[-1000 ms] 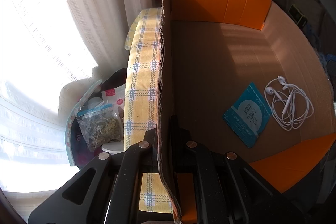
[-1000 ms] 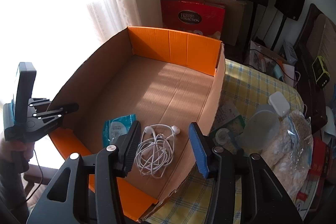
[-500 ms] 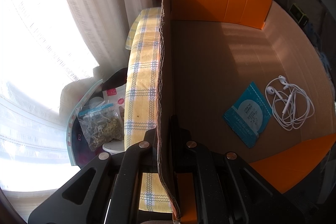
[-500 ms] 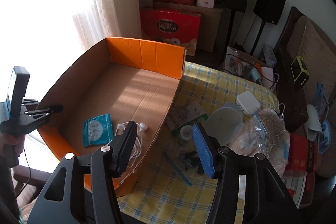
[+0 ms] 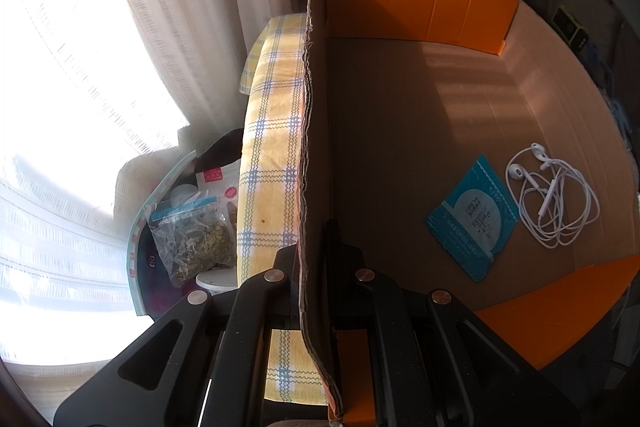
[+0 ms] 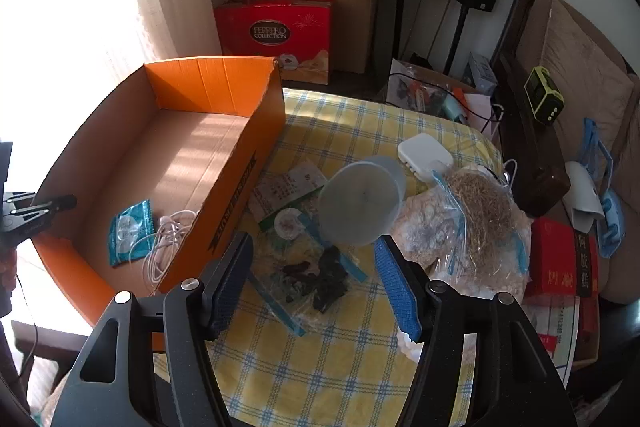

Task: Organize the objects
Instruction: 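Move the right gripper to the zip bag of dark food and grasp it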

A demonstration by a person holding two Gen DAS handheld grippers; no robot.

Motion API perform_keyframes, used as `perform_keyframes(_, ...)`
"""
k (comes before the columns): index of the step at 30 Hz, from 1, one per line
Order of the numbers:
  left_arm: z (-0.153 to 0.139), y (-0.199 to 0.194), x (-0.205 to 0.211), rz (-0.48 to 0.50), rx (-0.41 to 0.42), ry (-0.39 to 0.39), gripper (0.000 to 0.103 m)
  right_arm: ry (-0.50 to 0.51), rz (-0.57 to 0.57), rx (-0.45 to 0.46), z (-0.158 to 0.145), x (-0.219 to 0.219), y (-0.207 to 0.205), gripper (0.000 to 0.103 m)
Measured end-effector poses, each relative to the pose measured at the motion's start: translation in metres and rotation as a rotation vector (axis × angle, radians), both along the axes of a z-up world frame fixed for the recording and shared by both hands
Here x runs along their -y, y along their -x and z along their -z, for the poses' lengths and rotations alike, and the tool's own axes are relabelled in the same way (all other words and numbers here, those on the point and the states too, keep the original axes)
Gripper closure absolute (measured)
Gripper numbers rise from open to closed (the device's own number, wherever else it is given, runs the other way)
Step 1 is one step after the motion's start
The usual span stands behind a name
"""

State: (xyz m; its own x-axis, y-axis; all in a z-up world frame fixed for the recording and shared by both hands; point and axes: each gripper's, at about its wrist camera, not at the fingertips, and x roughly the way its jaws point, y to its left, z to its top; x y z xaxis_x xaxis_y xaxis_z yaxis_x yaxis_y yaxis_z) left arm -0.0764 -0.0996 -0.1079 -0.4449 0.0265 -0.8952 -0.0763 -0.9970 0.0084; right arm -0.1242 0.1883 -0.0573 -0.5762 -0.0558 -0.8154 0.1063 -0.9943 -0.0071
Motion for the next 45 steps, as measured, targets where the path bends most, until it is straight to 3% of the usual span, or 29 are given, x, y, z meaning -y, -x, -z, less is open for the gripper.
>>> perform_keyframes(8, 0.0, 0.004, 0.001, 0.0, 0.001, 0.0, 0.098, 0.019, 0.032, 0.048, 0.027, -0.021, 0.003, 0.038)
perform_keyframes(19, 0.0, 0.005, 0.001, -0.001, 0.001, 0.0, 0.098, 0.028, -0.03, 0.116, 0.071, -0.004, -0.009, 0.038)
perform_keyframes(38, -0.002, 0.004, 0.005, 0.002, 0.004, -0.001, 0.098, -0.019, -0.088, 0.131, 0.091, 0.012, -0.005, 0.038)
perform_keyframes(40, 0.0, 0.022, 0.023, 0.004, 0.005, -0.001, 0.098, -0.026, -0.09, 0.131, 0.092, 0.012, -0.003, 0.039)
perform_keyframes(42, 0.0, 0.022, 0.023, 0.003, 0.005, -0.002, 0.098, -0.031, -0.095, 0.126, 0.093, 0.012, -0.002, 0.042)
perform_keyframes(45, 0.0, 0.023, 0.023, 0.003, 0.005, -0.003, 0.098, -0.019, -0.098, 0.129, 0.092, 0.011, -0.001, 0.057)
